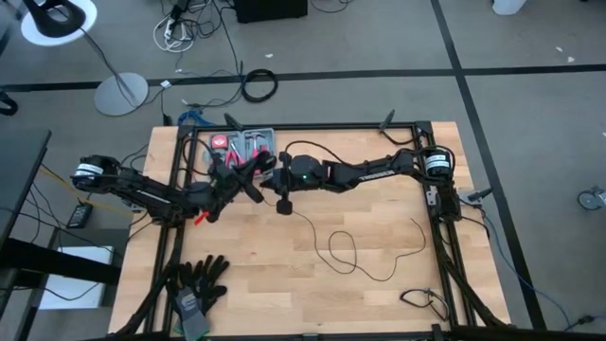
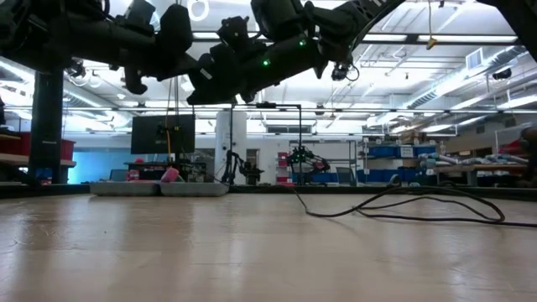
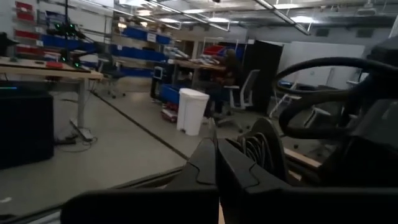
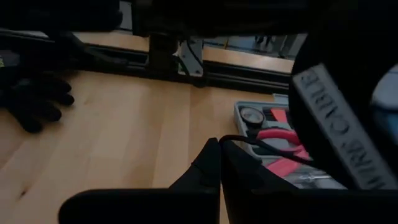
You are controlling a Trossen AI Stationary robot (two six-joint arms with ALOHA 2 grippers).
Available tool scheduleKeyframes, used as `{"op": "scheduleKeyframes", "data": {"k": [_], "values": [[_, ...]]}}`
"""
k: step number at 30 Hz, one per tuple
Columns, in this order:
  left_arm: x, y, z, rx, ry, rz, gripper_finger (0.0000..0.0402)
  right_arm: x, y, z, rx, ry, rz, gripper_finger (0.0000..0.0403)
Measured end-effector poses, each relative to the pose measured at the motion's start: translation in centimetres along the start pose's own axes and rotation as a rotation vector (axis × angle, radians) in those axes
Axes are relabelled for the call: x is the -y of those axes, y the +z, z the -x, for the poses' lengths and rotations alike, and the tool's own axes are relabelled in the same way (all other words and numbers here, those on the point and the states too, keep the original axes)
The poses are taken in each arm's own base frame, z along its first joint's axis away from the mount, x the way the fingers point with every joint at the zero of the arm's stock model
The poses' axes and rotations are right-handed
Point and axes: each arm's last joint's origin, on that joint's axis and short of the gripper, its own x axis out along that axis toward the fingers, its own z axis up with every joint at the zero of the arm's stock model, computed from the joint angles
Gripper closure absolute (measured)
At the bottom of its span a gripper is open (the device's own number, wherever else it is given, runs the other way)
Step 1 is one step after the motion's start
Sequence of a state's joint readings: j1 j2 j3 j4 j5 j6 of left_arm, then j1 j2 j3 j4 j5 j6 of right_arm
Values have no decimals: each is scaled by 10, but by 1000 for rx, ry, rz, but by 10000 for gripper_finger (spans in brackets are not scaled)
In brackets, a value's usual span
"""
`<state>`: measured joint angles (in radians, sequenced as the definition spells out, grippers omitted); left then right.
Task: Coil cords
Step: Coil the black wire onto the spool
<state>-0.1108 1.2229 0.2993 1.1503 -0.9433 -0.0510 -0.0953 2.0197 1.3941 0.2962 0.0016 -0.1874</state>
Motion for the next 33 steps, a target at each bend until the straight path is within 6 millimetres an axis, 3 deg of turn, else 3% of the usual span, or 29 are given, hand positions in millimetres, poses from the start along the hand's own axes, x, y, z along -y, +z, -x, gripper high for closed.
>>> {"op": "scheduleKeyframes", "data": {"k": [17, 33], "values": [[0, -19, 1, -144, -86, -104, 402, -7, 5, 3, 12, 39, -4, 403], [2, -29, 4, -235, -239, -237, 402, 7, 24, 42, -142, 83, -72, 403]]}}
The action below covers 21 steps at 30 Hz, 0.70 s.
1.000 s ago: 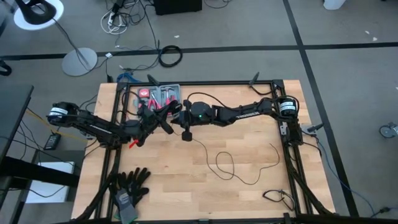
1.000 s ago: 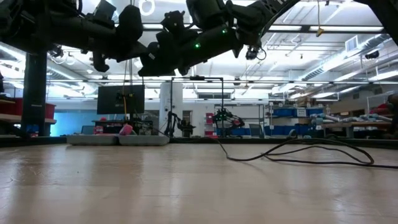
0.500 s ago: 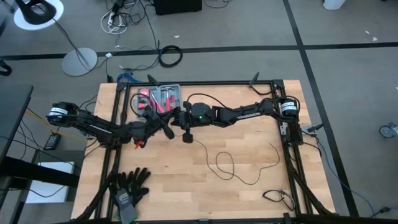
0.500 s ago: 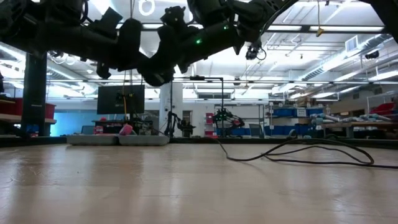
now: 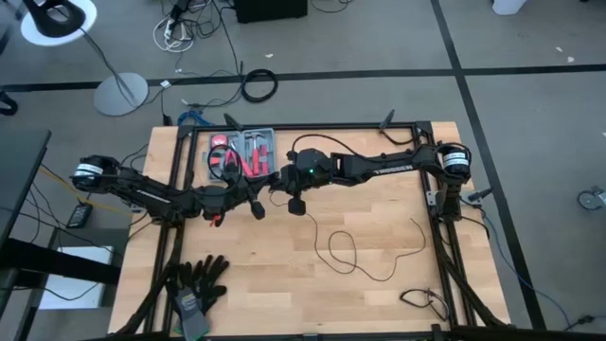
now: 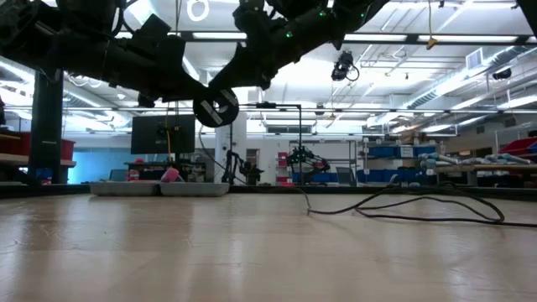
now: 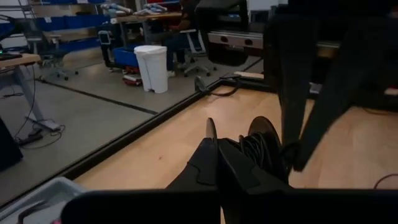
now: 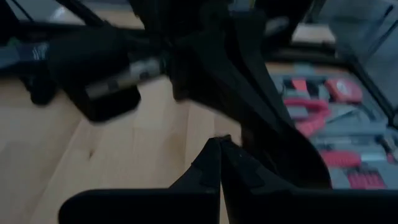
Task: Coil cords
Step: Coil the black wire onto the spool
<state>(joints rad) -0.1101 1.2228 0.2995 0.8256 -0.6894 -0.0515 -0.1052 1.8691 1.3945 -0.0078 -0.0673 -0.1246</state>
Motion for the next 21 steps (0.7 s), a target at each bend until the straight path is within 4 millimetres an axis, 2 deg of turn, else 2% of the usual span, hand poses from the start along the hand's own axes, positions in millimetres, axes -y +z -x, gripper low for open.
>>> {"op": "scheduleKeyframes", "data": {"k": [15, 21], "values": [[0, -6, 0, -50, -22, -30, 402, 5, -6, 7, -93, -10, 5, 398], [0, -7, 0, -57, -22, -34, 402, 6, -10, 8, -143, -24, -5, 377]]}}
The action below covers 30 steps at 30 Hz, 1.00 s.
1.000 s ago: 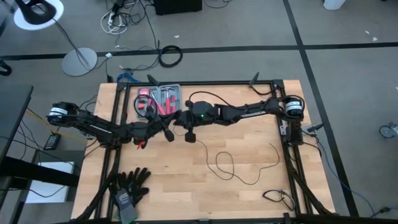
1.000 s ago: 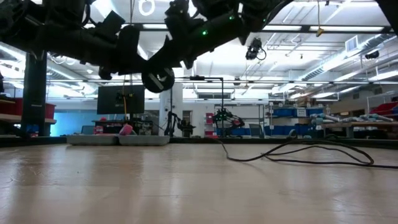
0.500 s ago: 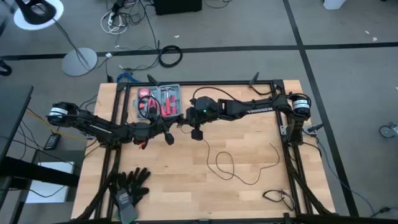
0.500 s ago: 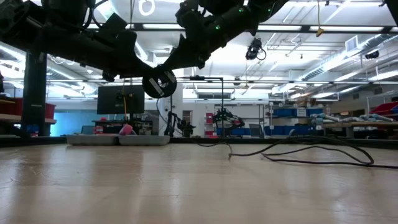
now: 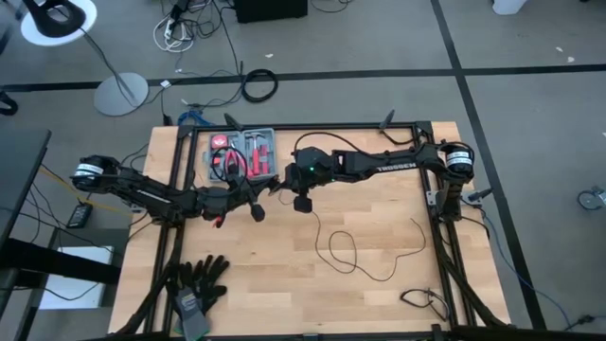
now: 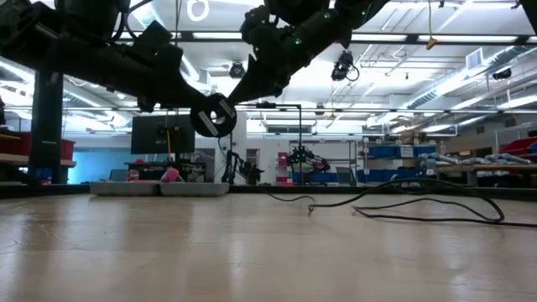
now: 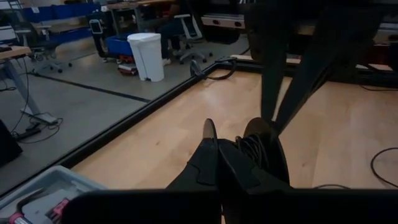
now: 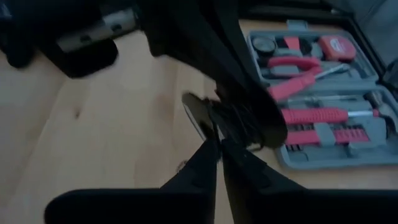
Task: Coil cords
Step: Coil the black wire onto the spool
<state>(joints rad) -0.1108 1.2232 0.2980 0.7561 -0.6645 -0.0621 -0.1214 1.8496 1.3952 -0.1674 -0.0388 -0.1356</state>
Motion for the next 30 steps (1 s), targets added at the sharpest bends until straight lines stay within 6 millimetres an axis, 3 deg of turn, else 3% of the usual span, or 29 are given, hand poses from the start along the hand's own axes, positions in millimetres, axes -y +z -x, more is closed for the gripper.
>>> {"op": "scheduleKeyframes", "data": {"k": [7, 16, 24, 30], "values": [[0, 0, 0, 1, 4, 22, 402, 5, -4, 0, -38, -6, -27, 353], [0, -3, 0, -28, -4, 26, 402, 6, -8, 1, -79, -11, -56, 355], [0, -3, 0, -29, 0, 25, 402, 0, -35, 4, -287, 15, -130, 355], [0, -3, 0, -31, 10, 21, 402, -6, -55, 27, -251, -5, -198, 359]]}}
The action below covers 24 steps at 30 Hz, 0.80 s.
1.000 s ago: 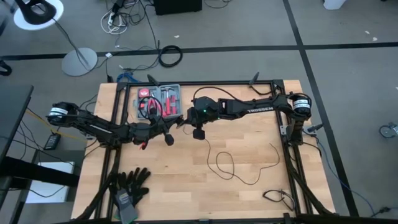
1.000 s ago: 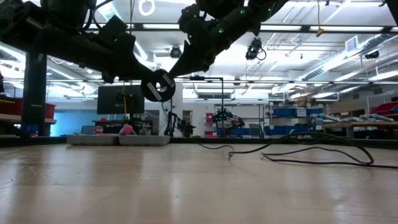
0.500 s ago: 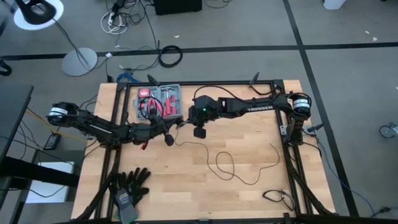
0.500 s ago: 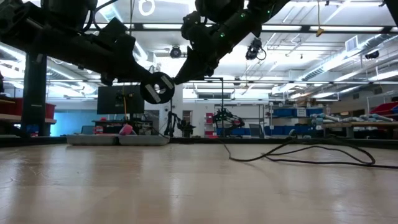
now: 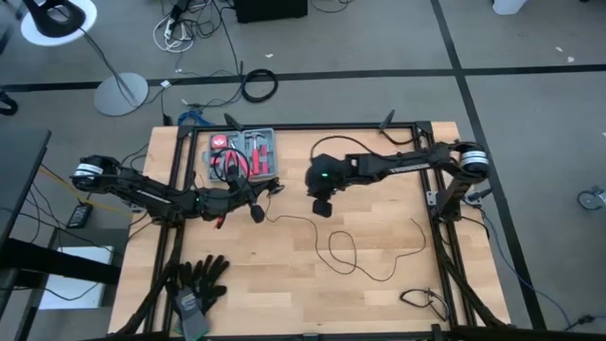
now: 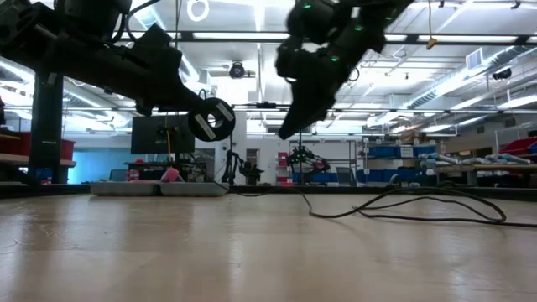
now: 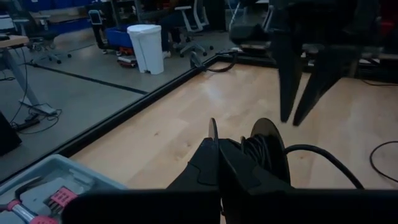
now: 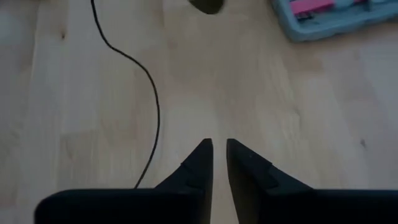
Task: Coil cords
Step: Coil the black wire onto the spool
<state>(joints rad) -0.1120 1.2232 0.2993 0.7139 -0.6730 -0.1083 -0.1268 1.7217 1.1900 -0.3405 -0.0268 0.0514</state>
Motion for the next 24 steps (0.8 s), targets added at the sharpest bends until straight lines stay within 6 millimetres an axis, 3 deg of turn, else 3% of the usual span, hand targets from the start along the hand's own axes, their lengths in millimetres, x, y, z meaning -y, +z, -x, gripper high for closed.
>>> {"op": "scheduleKeyframes", "data": {"k": [6, 12, 17, 24], "values": [[0, 0, 0, 2, 5, 0, 402, -1, -46, 12, 314, 1, -108, 363], [0, 1, 0, 12, 9, 4, 402, -20, -83, -22, 804, 118, -95, 363], [-1, 3, 0, 24, 27, -8, 402, -27, -78, -55, 979, 206, -65, 364], [-3, 5, -1, 43, 75, 6, 402, -18, -51, -86, 934, 338, -91, 345]]}}
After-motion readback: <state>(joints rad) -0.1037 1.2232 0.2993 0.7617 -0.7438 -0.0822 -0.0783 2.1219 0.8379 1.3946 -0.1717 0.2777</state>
